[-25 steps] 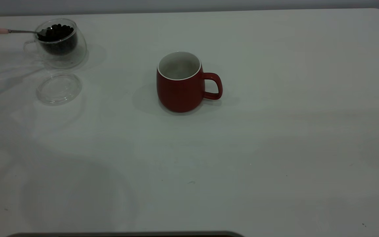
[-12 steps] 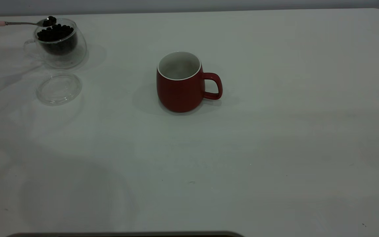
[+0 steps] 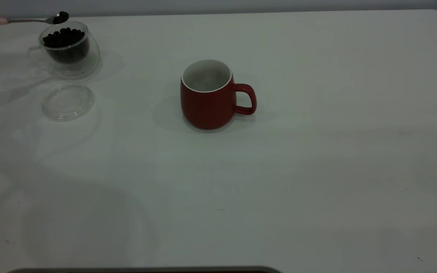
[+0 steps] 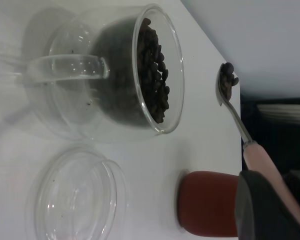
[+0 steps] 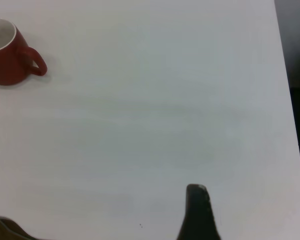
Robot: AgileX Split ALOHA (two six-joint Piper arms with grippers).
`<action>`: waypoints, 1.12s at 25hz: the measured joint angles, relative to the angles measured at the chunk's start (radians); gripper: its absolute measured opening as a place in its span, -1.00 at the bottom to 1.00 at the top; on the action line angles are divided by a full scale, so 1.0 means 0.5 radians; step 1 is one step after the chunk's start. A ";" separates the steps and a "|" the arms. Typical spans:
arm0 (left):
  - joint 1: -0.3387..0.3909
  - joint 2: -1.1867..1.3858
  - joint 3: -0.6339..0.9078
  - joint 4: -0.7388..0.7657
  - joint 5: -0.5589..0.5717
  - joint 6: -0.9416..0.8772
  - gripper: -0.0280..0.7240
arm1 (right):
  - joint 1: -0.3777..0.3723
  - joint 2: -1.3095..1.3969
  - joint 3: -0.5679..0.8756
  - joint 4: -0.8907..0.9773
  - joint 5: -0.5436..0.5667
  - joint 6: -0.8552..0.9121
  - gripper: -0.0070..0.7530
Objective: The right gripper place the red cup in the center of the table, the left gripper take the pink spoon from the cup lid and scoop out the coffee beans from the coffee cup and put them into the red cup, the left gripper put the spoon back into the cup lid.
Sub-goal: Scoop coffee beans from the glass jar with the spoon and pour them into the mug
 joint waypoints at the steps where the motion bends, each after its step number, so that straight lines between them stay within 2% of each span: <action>1: 0.000 0.000 0.000 -0.002 0.001 -0.003 -0.61 | 0.000 0.000 0.000 0.000 0.000 0.000 0.57; 12: -0.036 0.000 0.000 0.043 0.005 -0.056 -0.61 | 0.000 0.000 0.000 0.000 0.000 0.000 0.57; 20: -0.204 0.000 0.000 0.048 0.005 -0.063 -0.61 | 0.000 0.000 0.000 0.000 0.000 0.000 0.57; 28: -0.459 0.000 0.000 0.052 0.005 -0.075 -0.61 | 0.000 0.000 0.000 0.000 0.000 0.000 0.57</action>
